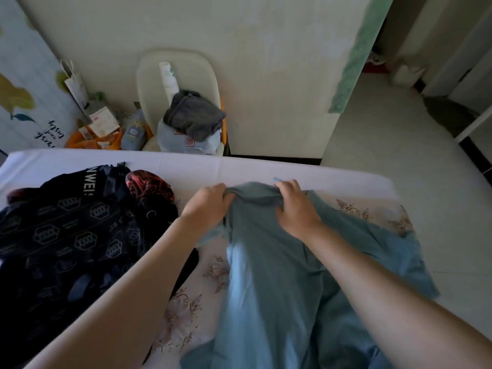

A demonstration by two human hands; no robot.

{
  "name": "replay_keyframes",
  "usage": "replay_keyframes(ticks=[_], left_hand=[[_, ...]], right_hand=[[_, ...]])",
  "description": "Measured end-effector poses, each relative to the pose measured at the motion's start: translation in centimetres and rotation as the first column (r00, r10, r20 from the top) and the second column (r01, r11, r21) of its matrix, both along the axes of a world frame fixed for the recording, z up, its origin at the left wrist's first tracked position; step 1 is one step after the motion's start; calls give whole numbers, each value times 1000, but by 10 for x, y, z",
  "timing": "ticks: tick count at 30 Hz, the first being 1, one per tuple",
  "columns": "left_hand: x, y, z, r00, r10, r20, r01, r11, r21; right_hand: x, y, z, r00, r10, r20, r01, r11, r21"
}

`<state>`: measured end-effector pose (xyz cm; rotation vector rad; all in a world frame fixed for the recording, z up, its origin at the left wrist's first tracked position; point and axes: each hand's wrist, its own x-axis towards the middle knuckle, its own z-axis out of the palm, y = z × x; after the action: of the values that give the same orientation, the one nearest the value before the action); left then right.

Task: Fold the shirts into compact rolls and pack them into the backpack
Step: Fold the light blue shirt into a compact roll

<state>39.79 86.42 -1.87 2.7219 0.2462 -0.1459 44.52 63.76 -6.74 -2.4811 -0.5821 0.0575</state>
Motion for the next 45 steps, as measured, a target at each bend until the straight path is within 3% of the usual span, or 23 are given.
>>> replay_keyframes(ticks=[3,5,8,10,13,15,20,25,27,29,32,36,37,40,43,45], left_hand=[[1,7,-7,989,127,-73,-83,895,438],[-3,4,-24,992,97,-80,-43,859,510],[-13,-19,-54,989,-106,-102,133,937,322],[-26,-38,-77,946,-210,-245,260,946,193],[-41,-52,-109,835,-257,-486,342,935,92],[-40,-49,-119,821,-267,-504,364,926,101],[-43,-38,-112,898,-322,-300,371,920,124],[-92,-48,-104,940,-324,105,321,946,39],[-117,-57,-102,922,-348,172,360,932,-45],[-143,-69,-95,924,-371,89,381,912,-149],[-177,-82,-92,875,-454,-168,416,883,-218],[-218,-87,-98,658,-630,-413,674,737,-51],[-227,-88,-103,640,-632,-438,703,711,0],[-242,-88,-107,733,-585,-347,612,790,-38],[-241,-75,-94,799,-541,-261,510,841,-183],[-234,-61,-80,872,-424,-247,372,899,-230]], right_hand=[[-12,2,-6,985,59,-163,-70,995,-64],[-21,-5,-19,987,-46,-151,4,963,-268],[-40,-20,-41,920,-327,-218,177,840,-513],[-55,-28,-56,842,-432,-322,205,809,-551],[-54,-42,-76,830,-374,-413,107,834,-541],[-39,-56,-80,851,-318,-417,51,841,-538],[-25,-72,-74,868,-257,-425,33,884,-466],[-93,-52,-70,985,-95,-141,47,948,-314],[-135,-48,-69,993,-69,-98,41,965,-259],[-174,-52,-67,999,-35,-19,30,974,-225],[-217,-66,-66,999,-36,27,40,985,-166],[-259,-83,-64,993,-11,-114,-20,964,-266],[-270,-87,-64,988,-4,-152,-44,948,-315],[-295,-95,-63,973,12,-231,-127,862,-492],[-301,-99,-56,953,-31,-300,-144,828,-543],[-300,-102,-47,958,-15,-287,-162,798,-581]])
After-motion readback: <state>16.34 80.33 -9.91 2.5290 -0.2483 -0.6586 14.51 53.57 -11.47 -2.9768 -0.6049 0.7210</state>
